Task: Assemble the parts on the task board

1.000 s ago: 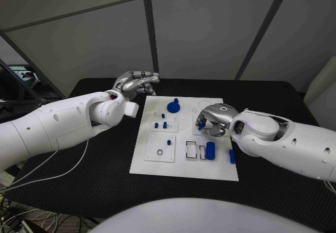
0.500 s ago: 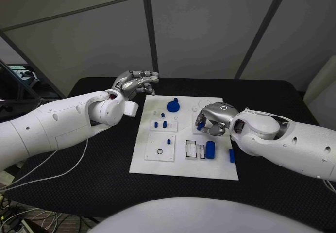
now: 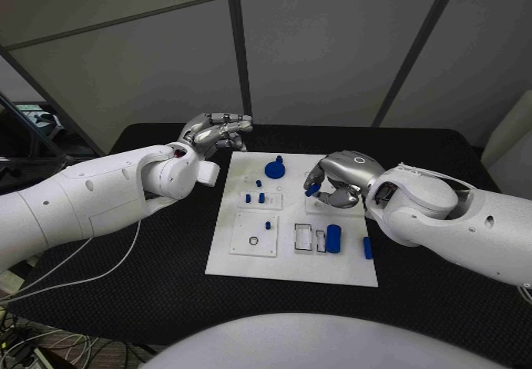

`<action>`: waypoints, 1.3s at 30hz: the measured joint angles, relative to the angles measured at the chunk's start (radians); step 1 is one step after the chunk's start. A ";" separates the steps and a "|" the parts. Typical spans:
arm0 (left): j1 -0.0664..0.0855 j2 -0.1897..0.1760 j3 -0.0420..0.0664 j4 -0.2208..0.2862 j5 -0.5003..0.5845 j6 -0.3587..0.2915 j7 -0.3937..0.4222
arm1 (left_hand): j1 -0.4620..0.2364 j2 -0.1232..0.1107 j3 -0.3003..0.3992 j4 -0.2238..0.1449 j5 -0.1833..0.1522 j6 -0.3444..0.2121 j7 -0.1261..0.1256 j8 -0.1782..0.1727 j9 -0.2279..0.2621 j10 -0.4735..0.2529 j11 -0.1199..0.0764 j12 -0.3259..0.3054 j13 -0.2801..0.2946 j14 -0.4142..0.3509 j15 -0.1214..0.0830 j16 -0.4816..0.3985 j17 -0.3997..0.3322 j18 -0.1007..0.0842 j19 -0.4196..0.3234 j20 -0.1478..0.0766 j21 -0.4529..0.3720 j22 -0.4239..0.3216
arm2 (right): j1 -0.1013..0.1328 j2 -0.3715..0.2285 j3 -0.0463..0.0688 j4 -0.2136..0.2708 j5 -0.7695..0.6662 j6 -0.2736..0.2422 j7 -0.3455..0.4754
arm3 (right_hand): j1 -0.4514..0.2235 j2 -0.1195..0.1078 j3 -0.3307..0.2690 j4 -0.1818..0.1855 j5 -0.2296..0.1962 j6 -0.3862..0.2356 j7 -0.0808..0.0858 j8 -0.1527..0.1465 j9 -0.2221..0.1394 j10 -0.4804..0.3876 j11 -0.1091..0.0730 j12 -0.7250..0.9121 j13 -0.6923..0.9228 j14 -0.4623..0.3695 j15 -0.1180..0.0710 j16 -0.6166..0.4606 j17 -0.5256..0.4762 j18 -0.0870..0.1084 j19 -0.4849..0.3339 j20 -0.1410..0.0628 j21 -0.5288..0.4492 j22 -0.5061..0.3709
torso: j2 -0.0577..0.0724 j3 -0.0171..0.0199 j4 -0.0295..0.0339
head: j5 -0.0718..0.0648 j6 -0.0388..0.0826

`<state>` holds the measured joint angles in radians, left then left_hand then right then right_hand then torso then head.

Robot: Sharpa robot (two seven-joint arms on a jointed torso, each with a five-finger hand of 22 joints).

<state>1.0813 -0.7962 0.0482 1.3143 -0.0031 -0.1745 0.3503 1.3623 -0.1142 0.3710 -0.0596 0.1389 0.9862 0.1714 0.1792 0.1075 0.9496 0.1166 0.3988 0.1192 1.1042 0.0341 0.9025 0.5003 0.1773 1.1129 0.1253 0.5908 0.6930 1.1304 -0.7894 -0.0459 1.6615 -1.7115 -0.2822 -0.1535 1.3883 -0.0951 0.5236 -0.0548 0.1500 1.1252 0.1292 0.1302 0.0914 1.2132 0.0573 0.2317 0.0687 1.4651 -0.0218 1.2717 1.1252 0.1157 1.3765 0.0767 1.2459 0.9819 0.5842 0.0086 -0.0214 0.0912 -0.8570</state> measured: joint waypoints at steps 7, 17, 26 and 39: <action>0.000 0.005 0.000 -0.004 0.000 0.000 -0.001 | 0.000 0.000 0.000 0.000 0.000 0.000 0.000 0.000 0.000 0.000 0.000 0.000 0.000 0.000 0.000 0.000 0.000 0.000 0.000 0.000 0.000 0.000 | 0.000 0.043 0.007 0.026 0.034 -0.002 0.000 | -0.004 0.004 0.004 0.004 -0.002 0.000 0.000 -0.003 0.000 0.004 0.004 -0.009 0.000 0.000 0.000 0.000 0.000 0.000 0.000 0.000 0.000 0.001 | 0.001 -0.0001 0.0010 | 0.005 0.000; 0.000 0.022 0.000 -0.014 0.000 0.002 -0.002 | 0.000 0.000 0.000 0.000 0.000 -0.004 0.004 0.000 0.000 0.000 0.000 0.000 0.000 0.000 0.000 0.000 0.000 0.000 0.000 0.000 0.000 0.000 | -0.001 0.168 -0.016 0.001 0.073 0.018 0.013 | -0.014 -0.001 0.004 0.004 0.007 0.000 0.000 -0.007 -0.001 0.007 0.000 -0.015 0.000 0.000 0.000 0.000 0.000 0.000 0.000 0.000 0.000 0.002 | 0.002 0.0000 0.0024 | 0.034 -0.012; 0.000 0.029 0.000 -0.017 0.000 0.003 -0.003 | 0.000 0.000 0.000 0.000 0.000 -0.004 0.004 0.000 0.000 0.000 0.000 0.000 0.000 0.000 0.000 0.000 0.000 0.000 0.000 0.000 0.000 0.000 | -0.023 0.236 -0.065 -0.025 0.086 0.055 0.031 | -0.014 -0.001 0.004 0.004 0.012 -0.002 0.002 -0.006 -0.002 0.007 0.000 -0.020 0.000 0.000 0.000 0.000 0.000 0.000 0.000 0.000 0.000 0.002 | 0.002 0.0005 0.0012 | 0.067 -0.016; 0.001 0.030 0.000 -0.017 0.000 0.003 -0.005 | 0.000 0.000 0.000 0.000 0.000 -0.004 0.004 0.000 0.000 0.000 0.000 0.000 0.000 0.000 0.000 0.000 -0.001 0.000 0.000 0.000 0.000 0.000 | -0.046 0.275 -0.088 -0.059 0.083 0.099 0.040 | -0.015 -0.002 0.004 0.004 0.016 -0.002 0.002 -0.006 -0.001 0.007 0.000 -0.024 -0.001 0.000 0.000 0.000 0.000 0.000 0.000 0.000 0.000 0.001 | 0.002 0.0012 -0.0005 | 0.082 -0.016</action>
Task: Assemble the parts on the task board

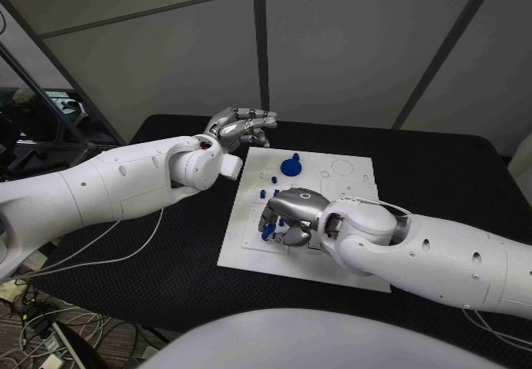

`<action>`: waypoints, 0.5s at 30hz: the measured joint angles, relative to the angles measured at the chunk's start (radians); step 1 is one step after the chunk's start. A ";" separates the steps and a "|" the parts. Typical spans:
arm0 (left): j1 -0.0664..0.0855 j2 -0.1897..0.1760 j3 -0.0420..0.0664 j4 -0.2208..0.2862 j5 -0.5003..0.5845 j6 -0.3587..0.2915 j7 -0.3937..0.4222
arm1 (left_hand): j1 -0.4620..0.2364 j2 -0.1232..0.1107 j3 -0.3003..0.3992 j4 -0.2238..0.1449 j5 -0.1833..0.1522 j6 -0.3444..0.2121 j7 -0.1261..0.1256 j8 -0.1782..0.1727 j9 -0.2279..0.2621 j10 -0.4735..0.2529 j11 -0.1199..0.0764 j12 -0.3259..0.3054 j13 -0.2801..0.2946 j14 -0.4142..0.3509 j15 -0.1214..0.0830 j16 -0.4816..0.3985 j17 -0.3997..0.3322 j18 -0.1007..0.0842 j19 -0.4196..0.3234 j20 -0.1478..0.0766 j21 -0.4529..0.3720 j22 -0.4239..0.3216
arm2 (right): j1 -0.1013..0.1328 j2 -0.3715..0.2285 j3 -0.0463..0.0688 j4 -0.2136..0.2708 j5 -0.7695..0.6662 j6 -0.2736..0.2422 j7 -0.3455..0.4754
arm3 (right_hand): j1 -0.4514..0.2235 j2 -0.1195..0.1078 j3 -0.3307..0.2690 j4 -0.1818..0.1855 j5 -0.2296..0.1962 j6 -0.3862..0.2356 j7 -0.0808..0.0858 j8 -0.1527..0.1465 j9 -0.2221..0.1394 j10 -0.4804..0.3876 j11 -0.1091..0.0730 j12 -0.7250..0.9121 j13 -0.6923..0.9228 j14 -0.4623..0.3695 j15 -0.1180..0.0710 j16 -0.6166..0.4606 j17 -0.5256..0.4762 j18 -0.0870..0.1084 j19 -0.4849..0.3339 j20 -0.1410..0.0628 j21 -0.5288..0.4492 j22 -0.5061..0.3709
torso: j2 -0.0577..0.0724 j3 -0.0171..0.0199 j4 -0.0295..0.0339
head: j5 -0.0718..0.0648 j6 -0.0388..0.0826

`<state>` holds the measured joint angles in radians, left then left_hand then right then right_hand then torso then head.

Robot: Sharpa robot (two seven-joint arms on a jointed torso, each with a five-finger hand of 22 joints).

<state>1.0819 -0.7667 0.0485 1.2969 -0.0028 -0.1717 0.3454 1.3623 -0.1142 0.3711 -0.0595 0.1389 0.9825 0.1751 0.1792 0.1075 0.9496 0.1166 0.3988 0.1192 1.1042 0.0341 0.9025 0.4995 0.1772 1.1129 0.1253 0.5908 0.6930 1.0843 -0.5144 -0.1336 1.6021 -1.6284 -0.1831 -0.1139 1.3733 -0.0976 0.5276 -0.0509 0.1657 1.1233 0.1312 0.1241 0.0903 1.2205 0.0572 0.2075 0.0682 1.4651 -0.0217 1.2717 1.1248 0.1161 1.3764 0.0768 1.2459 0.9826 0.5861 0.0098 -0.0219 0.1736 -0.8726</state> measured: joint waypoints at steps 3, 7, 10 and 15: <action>0.000 0.001 0.000 0.000 0.000 0.000 0.000 | 0.000 0.000 0.000 0.000 0.000 0.000 0.000 0.000 0.000 0.000 0.000 0.000 0.000 0.000 0.000 0.000 0.000 0.000 0.000 0.000 0.000 0.000 | -0.004 0.004 -0.001 -0.005 -0.003 0.006 -0.003 | 0.000 0.000 0.000 0.000 0.000 0.000 0.000 0.000 0.000 0.000 0.000 0.000 0.000 0.000 0.000 0.000 0.000 0.000 0.000 0.000 0.000 0.000 | 0.000 -0.0001 0.0000 | 0.001 0.000; 0.000 0.002 0.000 -0.001 0.000 0.000 -0.001 | 0.003 0.003 -0.003 0.003 0.000 0.000 0.000 0.000 0.000 0.000 0.000 0.004 0.000 0.000 0.000 0.000 0.000 0.000 0.000 0.000 0.000 0.000 | -0.006 0.009 -0.001 -0.012 -0.011 0.010 -0.010 | 0.000 0.000 -0.003 0.003 0.000 0.000 0.000 0.000 0.000 0.000 0.000 0.000 0.001 0.000 0.000 0.000 0.000 0.000 0.000 0.000 0.000 0.000 | 0.000 -0.0001 -0.0001 | 0.002 0.000; 0.000 0.002 0.000 -0.001 0.000 0.000 -0.002 | 0.004 0.004 -0.003 0.003 0.000 0.000 0.000 0.000 0.000 0.000 0.000 0.004 0.000 0.000 0.000 0.000 0.000 0.000 0.000 0.000 0.000 0.000 | -0.007 0.012 -0.001 -0.016 -0.017 0.012 -0.016 | -0.005 0.000 -0.003 0.003 0.000 0.000 0.000 -0.001 0.000 0.000 0.000 0.000 0.001 0.000 0.000 0.000 -0.001 0.000 0.000 0.000 0.000 0.000 | 0.000 -0.0002 -0.0001 | 0.002 0.000; 0.000 0.002 0.000 -0.001 0.000 0.000 -0.005 | 0.004 0.004 -0.003 0.003 0.000 0.000 0.000 0.000 -0.001 0.000 0.000 0.004 -0.001 0.000 0.000 0.000 -0.001 0.000 0.000 0.000 0.000 0.000 | -0.008 0.017 -0.002 -0.019 -0.031 0.019 -0.029 | -0.009 0.002 -0.003 0.003 0.000 -0.002 0.002 -0.003 0.000 0.004 0.004 -0.005 0.001 0.000 0.000 0.000 -0.001 0.000 0.000 0.000 0.000 0.000 | 0.000 -0.0004 -0.0001 | 0.002 0.000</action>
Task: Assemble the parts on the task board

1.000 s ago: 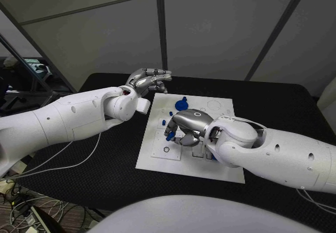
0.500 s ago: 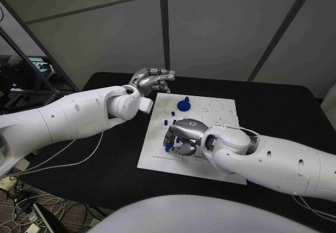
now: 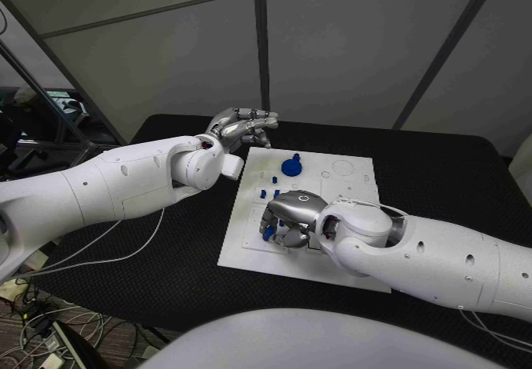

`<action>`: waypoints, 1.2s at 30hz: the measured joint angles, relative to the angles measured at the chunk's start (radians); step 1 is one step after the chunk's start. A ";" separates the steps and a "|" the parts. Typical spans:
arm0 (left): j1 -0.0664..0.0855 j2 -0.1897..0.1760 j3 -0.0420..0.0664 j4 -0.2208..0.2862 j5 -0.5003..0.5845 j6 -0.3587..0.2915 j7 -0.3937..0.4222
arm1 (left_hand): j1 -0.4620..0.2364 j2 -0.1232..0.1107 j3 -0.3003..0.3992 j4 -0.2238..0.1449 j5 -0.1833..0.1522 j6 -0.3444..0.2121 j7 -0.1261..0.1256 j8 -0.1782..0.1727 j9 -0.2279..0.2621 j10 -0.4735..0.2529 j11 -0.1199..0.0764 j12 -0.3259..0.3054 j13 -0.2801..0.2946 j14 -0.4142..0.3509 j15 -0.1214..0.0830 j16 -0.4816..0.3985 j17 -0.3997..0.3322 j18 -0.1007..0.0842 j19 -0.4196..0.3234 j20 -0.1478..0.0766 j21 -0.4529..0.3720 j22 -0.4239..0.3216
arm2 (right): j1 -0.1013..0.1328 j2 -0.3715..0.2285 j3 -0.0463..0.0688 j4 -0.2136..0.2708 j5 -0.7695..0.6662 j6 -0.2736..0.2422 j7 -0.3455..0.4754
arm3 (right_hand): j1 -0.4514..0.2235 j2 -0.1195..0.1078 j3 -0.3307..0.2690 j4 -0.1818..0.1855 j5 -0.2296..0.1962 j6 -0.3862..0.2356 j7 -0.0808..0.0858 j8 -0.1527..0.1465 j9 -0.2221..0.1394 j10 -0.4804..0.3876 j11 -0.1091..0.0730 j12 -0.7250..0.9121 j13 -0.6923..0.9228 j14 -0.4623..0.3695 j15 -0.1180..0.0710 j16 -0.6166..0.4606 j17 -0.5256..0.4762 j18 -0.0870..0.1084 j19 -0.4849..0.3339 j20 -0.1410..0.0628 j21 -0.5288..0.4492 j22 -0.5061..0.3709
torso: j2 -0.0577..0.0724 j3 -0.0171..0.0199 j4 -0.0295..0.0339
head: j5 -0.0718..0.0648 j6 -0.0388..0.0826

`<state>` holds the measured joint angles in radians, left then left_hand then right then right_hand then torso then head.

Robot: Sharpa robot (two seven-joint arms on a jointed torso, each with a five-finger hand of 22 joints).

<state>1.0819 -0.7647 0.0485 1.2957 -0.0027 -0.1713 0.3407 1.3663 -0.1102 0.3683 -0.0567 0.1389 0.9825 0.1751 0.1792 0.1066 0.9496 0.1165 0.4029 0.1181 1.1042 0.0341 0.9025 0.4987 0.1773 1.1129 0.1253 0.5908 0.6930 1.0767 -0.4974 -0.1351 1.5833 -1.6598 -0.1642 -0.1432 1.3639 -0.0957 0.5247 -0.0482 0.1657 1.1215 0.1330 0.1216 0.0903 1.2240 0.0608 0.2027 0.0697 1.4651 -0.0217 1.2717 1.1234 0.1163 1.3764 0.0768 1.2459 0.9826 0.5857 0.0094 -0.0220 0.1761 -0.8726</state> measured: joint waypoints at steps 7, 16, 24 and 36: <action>0.000 0.000 0.000 0.000 0.000 0.001 -0.003 | 0.000 0.000 0.000 0.000 0.000 0.000 0.000 0.000 0.000 0.000 0.000 0.000 0.000 0.000 0.000 0.000 0.000 0.000 0.000 0.000 0.000 0.000 | 0.000 0.008 0.000 -0.003 -0.025 0.008 -0.026 | -0.008 -0.003 -0.003 0.003 0.000 0.000 0.000 -0.004 0.000 0.000 0.000 0.000 0.001 0.000 0.000 0.000 0.000 0.000 0.000 0.000 0.000 0.000 | 0.000 0.0000 0.0000 | -0.001 0.000; 0.000 0.000 0.000 0.000 0.000 0.003 -0.006 | 0.000 0.000 0.000 0.000 0.000 -0.004 0.004 0.000 -0.001 0.000 0.000 0.000 0.000 0.000 0.000 0.000 0.000 0.000 0.000 0.000 0.000 -0.001 | 0.000 0.012 0.001 -0.006 -0.049 0.005 -0.055 | -0.013 0.000 -0.007 0.007 0.000 0.002 -0.002 -0.003 0.000 0.004 -0.004 -0.006 0.001 0.000 0.000 0.000 0.000 0.000 0.000 0.000 0.000 0.002 | 0.000 0.0002 0.0000 | -0.005 0.000; 0.000 0.000 0.000 0.000 0.000 0.005 -0.008 | 0.000 0.000 -0.003 0.003 0.000 -0.004 0.004 0.000 -0.001 0.000 0.000 0.000 -0.001 0.000 0.000 0.000 -0.001 0.000 0.000 0.000 0.000 -0.001 | -0.001 0.021 0.001 -0.008 -0.060 0.007 -0.063 | -0.023 -0.011 -0.016 0.010 0.000 0.002 -0.002 -0.001 0.002 0.004 -0.004 -0.011 0.002 0.000 0.000 0.000 -0.005 0.000 0.000 0.000 0.000 0.000 | 0.000 0.0001 0.0000 | -0.009 0.000; 0.000 0.001 0.000 0.000 0.000 0.009 -0.013 | 0.000 0.000 -0.003 0.003 0.000 -0.004 0.004 0.000 -0.001 0.000 0.000 0.000 -0.001 0.000 0.000 0.000 -0.001 0.000 0.000 0.000 0.000 -0.001 | -0.004 0.032 0.000 -0.013 -0.060 0.037 -0.062 | -0.032 -0.011 -0.024 0.013 0.000 0.002 -0.002 -0.001 0.001 0.004 -0.004 -0.018 0.002 0.000 0.000 0.000 -0.007 0.000 0.000 0.000 0.000 -0.003 | 0.000 -0.0003 0.0000 | -0.008 0.000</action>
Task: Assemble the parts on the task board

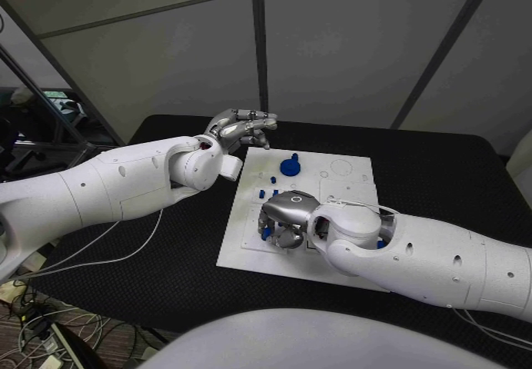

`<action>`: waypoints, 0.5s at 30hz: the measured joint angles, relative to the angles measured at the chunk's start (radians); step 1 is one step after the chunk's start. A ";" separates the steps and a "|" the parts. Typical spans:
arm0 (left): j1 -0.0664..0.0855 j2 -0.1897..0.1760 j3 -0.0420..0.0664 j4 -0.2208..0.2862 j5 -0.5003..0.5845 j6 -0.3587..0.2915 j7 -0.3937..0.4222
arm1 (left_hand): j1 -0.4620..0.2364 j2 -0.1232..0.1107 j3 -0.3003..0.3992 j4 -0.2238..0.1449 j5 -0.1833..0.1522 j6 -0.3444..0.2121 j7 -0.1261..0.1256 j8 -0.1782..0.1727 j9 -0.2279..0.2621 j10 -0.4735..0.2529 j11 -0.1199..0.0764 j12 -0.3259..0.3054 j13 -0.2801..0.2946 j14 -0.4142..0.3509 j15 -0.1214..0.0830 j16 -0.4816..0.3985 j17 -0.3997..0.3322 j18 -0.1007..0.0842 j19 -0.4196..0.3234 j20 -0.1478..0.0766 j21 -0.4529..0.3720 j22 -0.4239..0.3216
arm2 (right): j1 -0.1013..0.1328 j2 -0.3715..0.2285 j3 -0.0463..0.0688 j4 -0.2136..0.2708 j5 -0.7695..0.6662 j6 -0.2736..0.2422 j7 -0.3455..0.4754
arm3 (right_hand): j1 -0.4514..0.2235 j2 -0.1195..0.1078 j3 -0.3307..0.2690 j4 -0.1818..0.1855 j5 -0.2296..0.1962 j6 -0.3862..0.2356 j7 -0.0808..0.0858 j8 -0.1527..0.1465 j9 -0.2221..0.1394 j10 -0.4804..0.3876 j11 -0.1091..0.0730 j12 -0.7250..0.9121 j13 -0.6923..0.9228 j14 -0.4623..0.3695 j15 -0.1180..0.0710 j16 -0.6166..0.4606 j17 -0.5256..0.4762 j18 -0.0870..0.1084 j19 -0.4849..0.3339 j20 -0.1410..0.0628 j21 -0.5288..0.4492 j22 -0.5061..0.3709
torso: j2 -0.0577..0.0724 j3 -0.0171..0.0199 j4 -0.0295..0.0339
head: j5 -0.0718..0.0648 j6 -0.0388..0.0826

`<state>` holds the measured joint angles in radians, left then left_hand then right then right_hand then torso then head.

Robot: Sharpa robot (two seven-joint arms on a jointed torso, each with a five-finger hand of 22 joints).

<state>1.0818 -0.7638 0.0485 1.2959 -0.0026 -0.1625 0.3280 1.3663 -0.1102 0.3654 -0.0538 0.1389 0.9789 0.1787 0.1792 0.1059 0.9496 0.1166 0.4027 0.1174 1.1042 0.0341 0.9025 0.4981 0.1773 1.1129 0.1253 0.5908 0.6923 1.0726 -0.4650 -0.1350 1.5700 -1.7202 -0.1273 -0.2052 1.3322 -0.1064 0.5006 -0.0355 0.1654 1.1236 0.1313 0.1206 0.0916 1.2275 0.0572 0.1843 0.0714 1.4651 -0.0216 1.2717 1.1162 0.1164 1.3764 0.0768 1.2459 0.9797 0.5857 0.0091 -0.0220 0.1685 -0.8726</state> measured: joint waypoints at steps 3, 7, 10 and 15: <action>0.000 0.000 0.000 0.000 0.000 0.001 -0.001 | 0.000 0.000 0.000 0.000 0.000 0.000 0.000 0.000 0.000 0.000 0.000 0.000 0.000 0.000 0.000 0.000 0.000 0.000 0.000 0.000 0.000 0.000 | 0.000 0.000 0.000 0.000 0.000 0.002 0.000 | 0.000 0.000 0.000 0.000 0.000 0.000 0.000 0.000 -0.001 0.000 0.000 0.000 0.000 0.000 0.000 0.000 0.001 0.000 0.000 0.000 0.000 0.001 | 0.000 0.0000 0.0000 | 0.001 0.000; 0.000 0.000 0.000 -0.001 0.000 0.002 -0.003 | 0.000 0.000 0.000 0.000 0.000 0.000 0.000 0.000 0.000 0.000 0.000 0.000 0.000 0.000 0.000 0.000 0.000 0.000 0.000 0.000 0.000 0.000 | 0.000 0.000 0.000 0.001 0.000 0.003 0.001 | 0.000 0.000 0.000 0.000 0.000 0.000 0.000 -0.001 -0.001 0.000 0.000 0.000 0.000 0.000 0.000 0.000 0.004 0.000 0.000 0.000 0.000 0.003 | 0.000 0.0000 0.0000 | 0.002 0.000; 0.000 0.001 0.000 -0.001 0.000 0.004 -0.004 | 0.000 0.000 0.000 0.000 0.000 0.000 0.000 0.000 0.000 0.000 0.000 0.000 0.000 0.000 0.000 0.000 0.000 0.000 0.000 0.000 0.000 0.000 | -0.001 0.000 0.000 0.000 -0.001 0.002 0.000 | 0.000 0.000 -0.006 0.001 0.000 0.000 0.000 -0.001 -0.001 0.000 0.000 -0.005 0.000 0.000 0.000 0.000 0.002 0.000 0.000 0.000 0.000 0.001 | 0.000 0.0000 0.0000 | 0.002 0.000; 0.000 0.001 0.000 -0.001 0.000 0.006 -0.006 | 0.000 0.000 0.000 0.000 0.000 0.000 0.000 0.000 0.000 0.000 0.000 0.000 0.000 0.000 0.000 0.000 0.000 0.000 0.000 0.000 0.000 0.000 | -0.003 0.002 -0.002 -0.005 -0.001 0.002 0.000 | -0.041 -0.018 -0.029 0.013 0.012 -0.114 0.015 -0.053 -0.021 -0.038 0.013 -0.036 -0.005 0.002 0.002 0.004 0.004 0.000 -0.006 0.006 0.000 -0.006 | 0.000 -0.0002 0.0001 | 0.001 0.000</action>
<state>1.0818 -0.7632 0.0485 1.2950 -0.0026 -0.1565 0.3216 1.3663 -0.1102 0.3654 -0.0539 0.1389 0.9789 0.1787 0.1792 0.1060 0.9496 0.1166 0.4026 0.1175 1.1042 0.0341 0.9025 0.4982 0.1773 1.1129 0.1253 0.5908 0.6924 1.0698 -0.4628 -0.1367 1.5650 -1.7208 -0.1256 -0.2050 1.2913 -0.1249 0.4714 -0.0226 0.1772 1.0096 0.1466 0.0672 0.0703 1.1897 0.0706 0.1487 0.0668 1.4671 -0.0196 1.2759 1.1204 0.1165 1.3707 0.0825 1.2459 0.9742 0.5856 0.0089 -0.0219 0.1697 -0.8726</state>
